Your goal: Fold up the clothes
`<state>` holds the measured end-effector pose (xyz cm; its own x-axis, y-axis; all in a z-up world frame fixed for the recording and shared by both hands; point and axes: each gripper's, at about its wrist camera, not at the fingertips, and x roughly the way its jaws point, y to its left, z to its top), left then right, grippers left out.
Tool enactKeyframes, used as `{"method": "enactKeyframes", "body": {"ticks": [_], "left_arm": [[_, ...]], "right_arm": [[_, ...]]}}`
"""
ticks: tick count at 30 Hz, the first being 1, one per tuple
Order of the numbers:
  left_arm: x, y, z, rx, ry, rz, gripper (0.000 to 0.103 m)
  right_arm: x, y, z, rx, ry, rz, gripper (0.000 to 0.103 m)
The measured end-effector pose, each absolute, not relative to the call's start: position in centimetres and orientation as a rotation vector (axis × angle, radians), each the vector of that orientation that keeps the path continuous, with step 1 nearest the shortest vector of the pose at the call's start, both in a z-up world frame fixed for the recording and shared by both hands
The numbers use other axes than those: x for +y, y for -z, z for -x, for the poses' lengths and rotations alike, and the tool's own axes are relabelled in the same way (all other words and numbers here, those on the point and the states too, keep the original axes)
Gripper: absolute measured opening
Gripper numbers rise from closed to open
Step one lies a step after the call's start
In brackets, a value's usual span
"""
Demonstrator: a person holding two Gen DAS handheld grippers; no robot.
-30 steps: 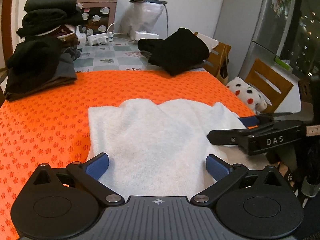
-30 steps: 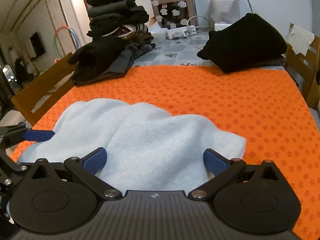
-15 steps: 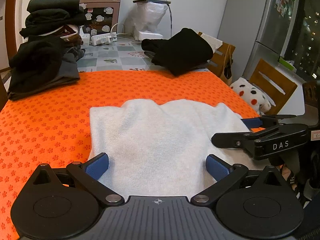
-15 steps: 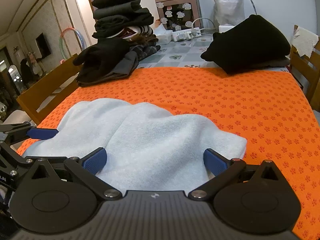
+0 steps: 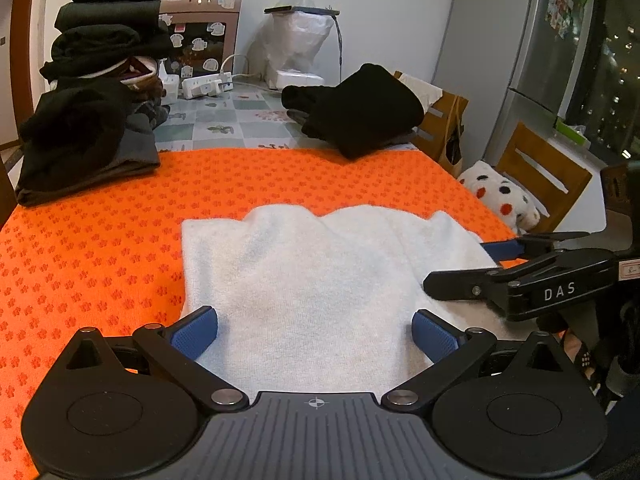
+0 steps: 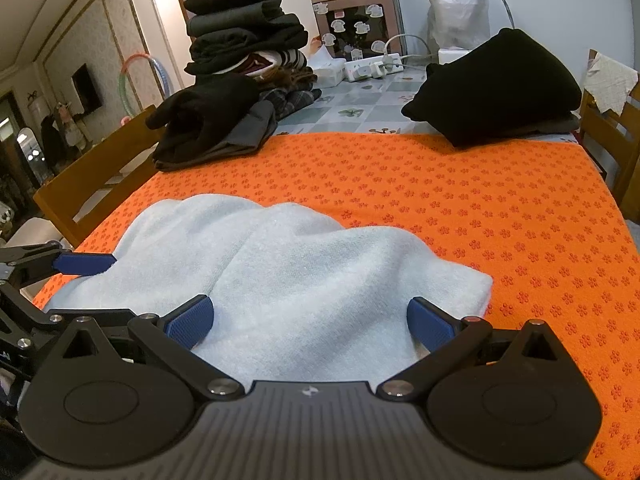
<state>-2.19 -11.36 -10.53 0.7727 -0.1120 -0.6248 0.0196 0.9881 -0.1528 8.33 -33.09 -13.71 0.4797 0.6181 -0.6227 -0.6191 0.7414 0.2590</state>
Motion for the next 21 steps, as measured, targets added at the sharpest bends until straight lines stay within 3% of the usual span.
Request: {"method": "enactKeyframes", "body": {"ticks": [6,12,14,16,21], "left_arm": [[-9.9,8.1,2.0,0.607,0.045,0.190,0.098],[-8.7,7.5,-2.6,0.631,0.080,0.179,0.067],[-8.5,8.2,-4.3,0.662,0.094,0.183,0.055],[-8.4,9.1,-5.9,0.704,0.101,0.190,0.042],[-6.7,11.5,-7.3,0.769,0.025,0.280,0.022]], "right_arm": [[-33.2,11.7,-9.3,0.779,-0.737,0.071,0.103],[-34.2,8.7,-11.3,0.702,-0.660,0.067,0.103],[-33.9,8.8,-12.4,0.724,-0.647,0.071,0.099],[-33.4,9.5,-13.2,0.760,-0.642,0.085,0.087],[-34.2,13.2,-14.4,0.848,-0.554,0.064,0.084]]}}
